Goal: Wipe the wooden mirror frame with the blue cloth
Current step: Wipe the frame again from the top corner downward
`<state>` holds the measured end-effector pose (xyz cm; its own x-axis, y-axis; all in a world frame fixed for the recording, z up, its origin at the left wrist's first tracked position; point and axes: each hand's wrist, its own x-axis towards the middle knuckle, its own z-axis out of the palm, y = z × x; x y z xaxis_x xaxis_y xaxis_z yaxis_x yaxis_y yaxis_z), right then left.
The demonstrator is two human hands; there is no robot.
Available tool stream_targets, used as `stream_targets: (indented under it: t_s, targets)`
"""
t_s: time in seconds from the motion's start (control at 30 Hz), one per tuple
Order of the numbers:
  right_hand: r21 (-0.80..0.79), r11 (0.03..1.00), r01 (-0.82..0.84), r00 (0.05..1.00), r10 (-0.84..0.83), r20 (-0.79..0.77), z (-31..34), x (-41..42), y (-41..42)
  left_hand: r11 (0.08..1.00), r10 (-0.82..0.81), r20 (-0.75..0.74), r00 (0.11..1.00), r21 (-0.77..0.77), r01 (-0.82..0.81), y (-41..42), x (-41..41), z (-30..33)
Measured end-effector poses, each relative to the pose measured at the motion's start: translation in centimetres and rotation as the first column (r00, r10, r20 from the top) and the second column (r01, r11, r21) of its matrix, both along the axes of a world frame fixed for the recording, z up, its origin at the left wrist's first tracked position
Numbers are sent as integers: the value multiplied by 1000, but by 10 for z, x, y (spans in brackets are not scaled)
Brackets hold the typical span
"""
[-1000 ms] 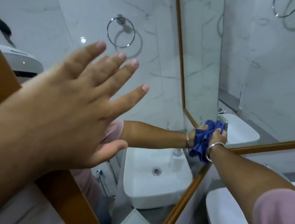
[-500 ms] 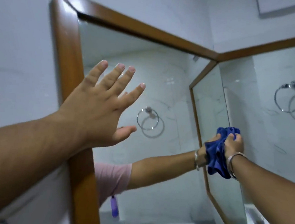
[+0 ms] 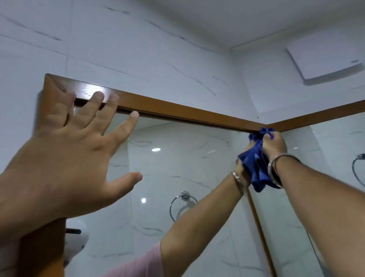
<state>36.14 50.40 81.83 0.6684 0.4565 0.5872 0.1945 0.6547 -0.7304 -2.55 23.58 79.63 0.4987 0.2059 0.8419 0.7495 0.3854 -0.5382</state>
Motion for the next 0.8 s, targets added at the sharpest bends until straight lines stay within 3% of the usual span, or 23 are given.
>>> stream_targets:
  t_s: [0.17,0.3,0.47,0.53,0.6,0.73,0.8]
  targets:
    - [51,998,44,999,-45,13,-5,-6,2,1000,17,-3,1000,20,-17,2,0,2]
    - [152,988,-33,995,18,99,-15,-37,-31,1000,-9,13,1000,4,9,-6,6,-2]
    - [329,930,-165,963,80,259,-27,-119,-103,992,-108,309,945,-26,121,-26,17,-21]
    - [409,859,-307,898,120,423,-32,-165,-143,991,-103,405,908,-38,129,-36,7,-37]
    - [447,777,-443,807,128,577,-32,-205,-182,991,-32,409,912,-106,82,-47,-14,-53]
    - [420,678,-603,621,69,781,-20,-270,-243,949,210,270,940,-288,-129,-87,-61,-73]
    - [395,674,-624,594,81,800,-17,-285,-261,909,311,180,933,-343,-237,-106,-74,-81]
